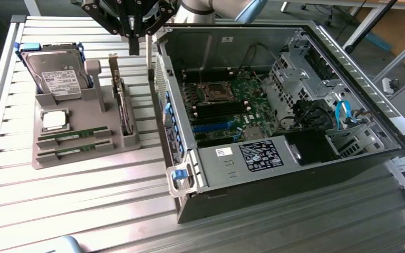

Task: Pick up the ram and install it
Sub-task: 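Reach for the ram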

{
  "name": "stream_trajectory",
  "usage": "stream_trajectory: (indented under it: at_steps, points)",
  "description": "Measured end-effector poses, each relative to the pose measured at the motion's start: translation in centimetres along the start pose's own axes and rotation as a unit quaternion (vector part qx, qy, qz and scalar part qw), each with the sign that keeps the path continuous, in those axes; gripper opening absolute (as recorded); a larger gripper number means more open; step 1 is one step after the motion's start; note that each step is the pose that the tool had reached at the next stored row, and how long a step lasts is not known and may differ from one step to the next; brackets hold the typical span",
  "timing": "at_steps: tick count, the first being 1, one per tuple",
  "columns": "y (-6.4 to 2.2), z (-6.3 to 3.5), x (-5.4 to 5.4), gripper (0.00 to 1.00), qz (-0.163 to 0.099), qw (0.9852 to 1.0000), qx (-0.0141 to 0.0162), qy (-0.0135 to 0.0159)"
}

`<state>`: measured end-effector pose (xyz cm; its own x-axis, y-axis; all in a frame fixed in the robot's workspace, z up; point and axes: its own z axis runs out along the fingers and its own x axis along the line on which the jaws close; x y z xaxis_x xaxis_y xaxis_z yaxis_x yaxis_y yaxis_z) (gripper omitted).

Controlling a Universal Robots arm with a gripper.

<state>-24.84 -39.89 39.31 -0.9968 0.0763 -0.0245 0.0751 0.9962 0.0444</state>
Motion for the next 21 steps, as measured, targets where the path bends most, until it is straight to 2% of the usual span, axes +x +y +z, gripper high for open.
stream_trajectory:
  at_steps: [21]
  points:
    - [-0.23, -0.09, 3.0, 0.11, 0.000, 1.0000, 0.0000, 0.0000]
